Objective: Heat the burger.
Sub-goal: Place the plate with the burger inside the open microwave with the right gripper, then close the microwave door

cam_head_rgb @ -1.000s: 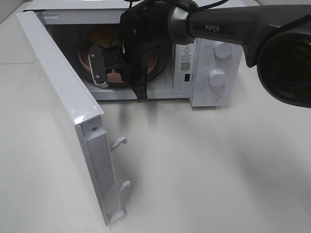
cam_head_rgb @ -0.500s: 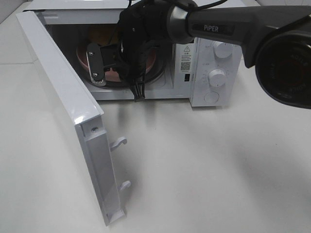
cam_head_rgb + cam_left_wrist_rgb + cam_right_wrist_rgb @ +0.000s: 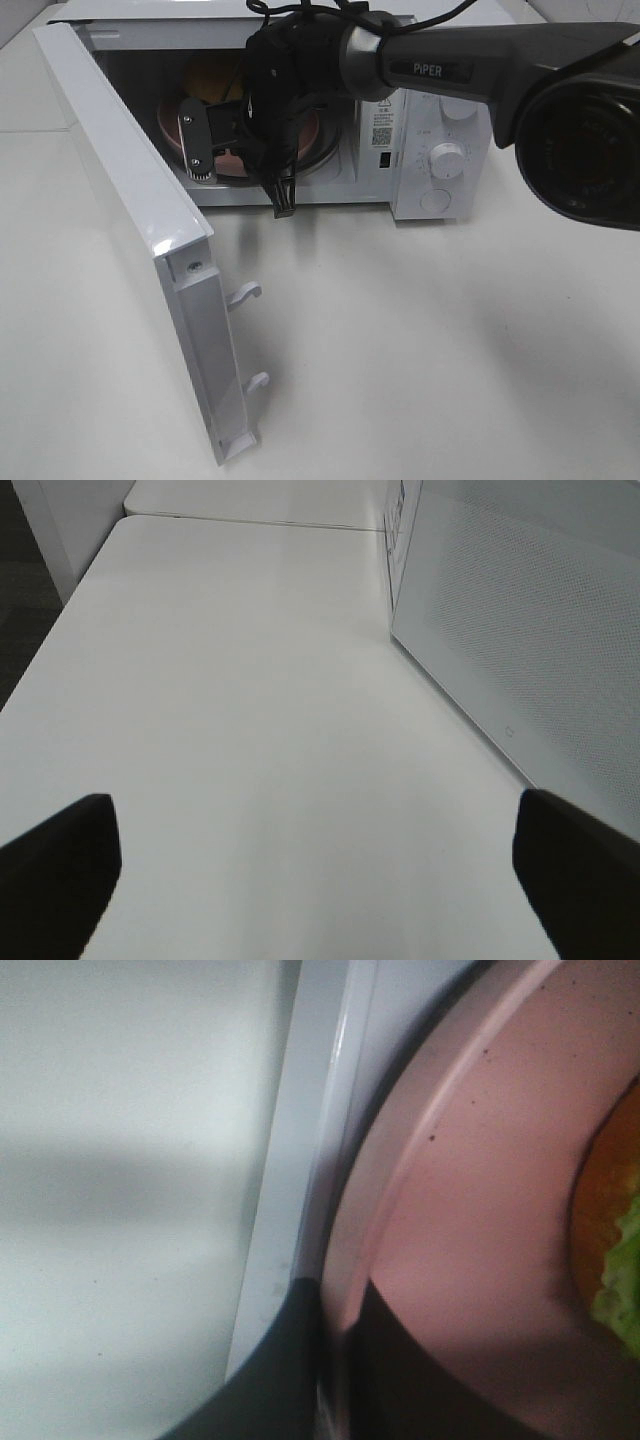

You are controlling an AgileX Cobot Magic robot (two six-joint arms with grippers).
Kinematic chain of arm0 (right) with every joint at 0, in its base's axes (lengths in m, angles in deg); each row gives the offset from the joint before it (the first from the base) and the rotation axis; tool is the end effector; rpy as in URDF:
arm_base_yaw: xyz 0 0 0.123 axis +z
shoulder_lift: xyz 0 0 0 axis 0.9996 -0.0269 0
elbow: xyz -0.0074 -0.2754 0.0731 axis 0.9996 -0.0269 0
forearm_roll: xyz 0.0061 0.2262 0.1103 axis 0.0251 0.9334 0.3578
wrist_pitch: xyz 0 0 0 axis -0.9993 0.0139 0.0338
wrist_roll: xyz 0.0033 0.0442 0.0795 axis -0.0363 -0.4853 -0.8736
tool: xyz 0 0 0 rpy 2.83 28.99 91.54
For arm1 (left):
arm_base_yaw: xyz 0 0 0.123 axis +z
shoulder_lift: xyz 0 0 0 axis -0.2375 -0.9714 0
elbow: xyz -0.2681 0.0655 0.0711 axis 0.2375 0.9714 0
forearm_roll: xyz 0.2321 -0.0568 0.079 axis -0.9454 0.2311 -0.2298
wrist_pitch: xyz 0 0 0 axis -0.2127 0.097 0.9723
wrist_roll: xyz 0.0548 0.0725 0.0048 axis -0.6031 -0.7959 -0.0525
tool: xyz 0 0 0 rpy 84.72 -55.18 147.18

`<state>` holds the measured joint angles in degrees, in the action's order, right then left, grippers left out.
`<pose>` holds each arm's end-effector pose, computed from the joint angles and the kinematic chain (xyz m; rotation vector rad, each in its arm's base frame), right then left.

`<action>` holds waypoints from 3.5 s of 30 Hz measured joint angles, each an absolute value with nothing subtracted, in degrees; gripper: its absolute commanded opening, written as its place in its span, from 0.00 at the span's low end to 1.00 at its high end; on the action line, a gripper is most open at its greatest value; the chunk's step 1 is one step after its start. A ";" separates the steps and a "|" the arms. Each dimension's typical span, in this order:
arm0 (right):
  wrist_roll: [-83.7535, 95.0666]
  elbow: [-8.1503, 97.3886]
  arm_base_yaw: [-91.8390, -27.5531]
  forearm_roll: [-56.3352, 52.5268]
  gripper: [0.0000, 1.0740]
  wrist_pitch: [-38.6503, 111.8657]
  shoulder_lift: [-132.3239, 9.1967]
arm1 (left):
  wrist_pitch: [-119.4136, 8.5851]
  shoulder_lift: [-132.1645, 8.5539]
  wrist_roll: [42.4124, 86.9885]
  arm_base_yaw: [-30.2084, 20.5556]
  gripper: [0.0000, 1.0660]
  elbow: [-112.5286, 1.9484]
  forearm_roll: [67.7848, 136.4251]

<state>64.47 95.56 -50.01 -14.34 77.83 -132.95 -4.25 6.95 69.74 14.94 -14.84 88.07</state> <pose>0.4314 0.3274 0.1524 -2.0726 1.4759 -0.4076 -0.0091 -0.0011 0.2805 -0.0433 2.0451 -0.0126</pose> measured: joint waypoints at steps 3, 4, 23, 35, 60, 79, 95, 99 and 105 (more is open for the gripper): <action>64.47 95.56 -50.01 -14.34 0.00 77.83 -132.95 | -4.25 6.95 69.74 14.94 0.95 -14.84 88.07; 64.47 95.56 -50.01 -14.28 0.00 77.83 -132.95 | -4.25 6.95 69.74 14.94 0.95 -14.84 88.07; 61.03 96.01 -50.01 -14.51 0.28 75.54 -132.95 | -4.25 6.95 69.74 14.94 0.95 -14.84 88.07; 57.19 96.19 -50.07 -14.51 0.62 77.14 -131.35 | -4.25 6.95 69.74 14.94 0.95 -14.84 88.07; 55.30 96.19 -50.07 -11.19 0.70 93.70 -128.66 | -4.25 6.95 69.74 14.94 0.95 -14.84 88.07; 53.64 79.97 -50.07 -9.87 0.70 93.30 -116.05 | -4.25 6.95 69.74 14.94 0.95 -14.84 88.07; 46.94 61.29 -50.07 -11.01 0.71 93.30 -102.13 | -4.25 6.95 69.74 14.94 0.95 -14.84 88.07; 43.16 58.03 -50.07 -11.76 0.77 93.30 -98.40 | -4.25 6.95 69.74 14.94 0.95 -14.84 88.07; 38.06 54.88 -50.07 -12.45 0.81 93.02 -93.94 | -4.25 6.95 69.74 14.94 0.95 -14.84 88.07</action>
<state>38.06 54.88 -50.07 -12.45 93.02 -93.94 -4.25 6.95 69.74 14.94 -14.84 88.07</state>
